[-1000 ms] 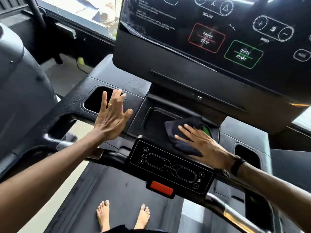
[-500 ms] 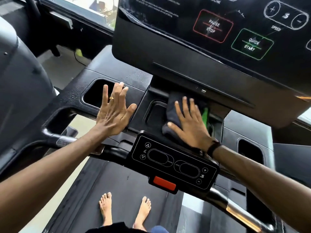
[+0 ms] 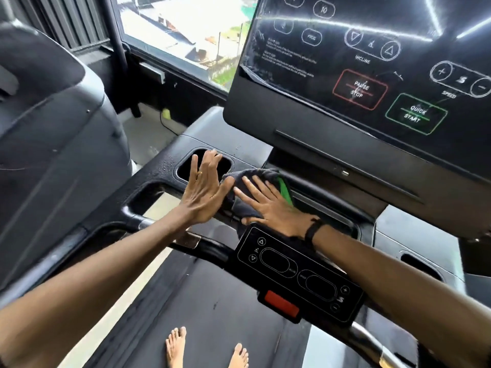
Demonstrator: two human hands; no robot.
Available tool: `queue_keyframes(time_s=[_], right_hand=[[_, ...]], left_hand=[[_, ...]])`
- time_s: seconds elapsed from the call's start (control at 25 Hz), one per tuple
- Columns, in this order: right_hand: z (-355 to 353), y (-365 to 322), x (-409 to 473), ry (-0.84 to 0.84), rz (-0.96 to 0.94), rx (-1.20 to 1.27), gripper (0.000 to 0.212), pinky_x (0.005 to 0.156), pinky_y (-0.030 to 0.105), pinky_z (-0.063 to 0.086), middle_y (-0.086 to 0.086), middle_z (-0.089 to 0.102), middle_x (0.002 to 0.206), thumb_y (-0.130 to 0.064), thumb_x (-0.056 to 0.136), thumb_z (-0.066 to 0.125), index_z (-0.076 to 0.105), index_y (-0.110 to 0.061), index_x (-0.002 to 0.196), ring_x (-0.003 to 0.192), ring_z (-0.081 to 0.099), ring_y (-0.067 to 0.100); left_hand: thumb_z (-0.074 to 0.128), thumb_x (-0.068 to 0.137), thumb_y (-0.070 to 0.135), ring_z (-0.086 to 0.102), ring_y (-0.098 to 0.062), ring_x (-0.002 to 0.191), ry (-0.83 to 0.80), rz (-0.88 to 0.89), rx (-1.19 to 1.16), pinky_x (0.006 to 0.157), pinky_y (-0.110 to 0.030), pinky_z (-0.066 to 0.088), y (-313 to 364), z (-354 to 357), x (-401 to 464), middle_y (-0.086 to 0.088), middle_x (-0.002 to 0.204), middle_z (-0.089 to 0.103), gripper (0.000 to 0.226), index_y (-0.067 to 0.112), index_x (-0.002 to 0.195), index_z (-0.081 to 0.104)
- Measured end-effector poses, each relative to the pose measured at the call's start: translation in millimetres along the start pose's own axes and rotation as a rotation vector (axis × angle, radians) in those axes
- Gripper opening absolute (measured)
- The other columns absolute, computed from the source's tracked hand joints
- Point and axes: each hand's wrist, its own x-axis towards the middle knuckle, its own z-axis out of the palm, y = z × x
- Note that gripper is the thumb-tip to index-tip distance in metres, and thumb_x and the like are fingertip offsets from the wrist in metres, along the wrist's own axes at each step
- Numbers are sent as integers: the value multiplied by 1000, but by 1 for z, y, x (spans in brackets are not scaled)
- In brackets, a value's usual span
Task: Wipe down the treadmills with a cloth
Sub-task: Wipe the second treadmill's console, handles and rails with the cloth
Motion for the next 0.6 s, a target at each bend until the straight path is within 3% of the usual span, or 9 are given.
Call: queue_keyframes(time_s=[0.08,0.16,0.32,0.44,0.6], right_hand=[[-6,-1,2,6,-6,-6,87,96,24,-43,0,-28,158,-75,82,8,-10,-33,156,144,-28,19],[-8,-5,11,7,-37,5,92,101,26,-40,5,-20,164,-79,80,7,-8,-32,158,148,-24,22],[-9,-22,39,125,71,71,107,121,42,-11,12,0,167,-87,75,-9,10,-25,160,154,-5,33],[-9,-42,67,148,393,115,102,123,48,-2,14,2,167,-81,78,-3,13,-21,160,153,-2,35],[-21,-52,123,209,893,265,88,121,52,4,24,8,164,-69,93,32,19,-11,158,152,5,40]], left_hand=[[15,98,52,15,-21,150,66,-29,12,120,-42,-18,-20,-18,-3,-14,157,19,70,3,148,17],[18,99,51,23,-24,147,136,-109,25,120,-43,-18,-47,-36,-3,-18,154,24,66,3,144,21],[18,96,61,22,-26,148,119,-166,63,117,-37,-23,-86,-54,0,-19,154,24,79,-2,143,21],[27,94,63,31,-26,145,43,-64,70,119,-43,-19,-94,-53,6,-17,155,25,80,0,143,24],[27,95,62,32,-26,145,12,33,79,121,-54,-10,-109,-50,25,-17,156,27,78,1,144,26]])
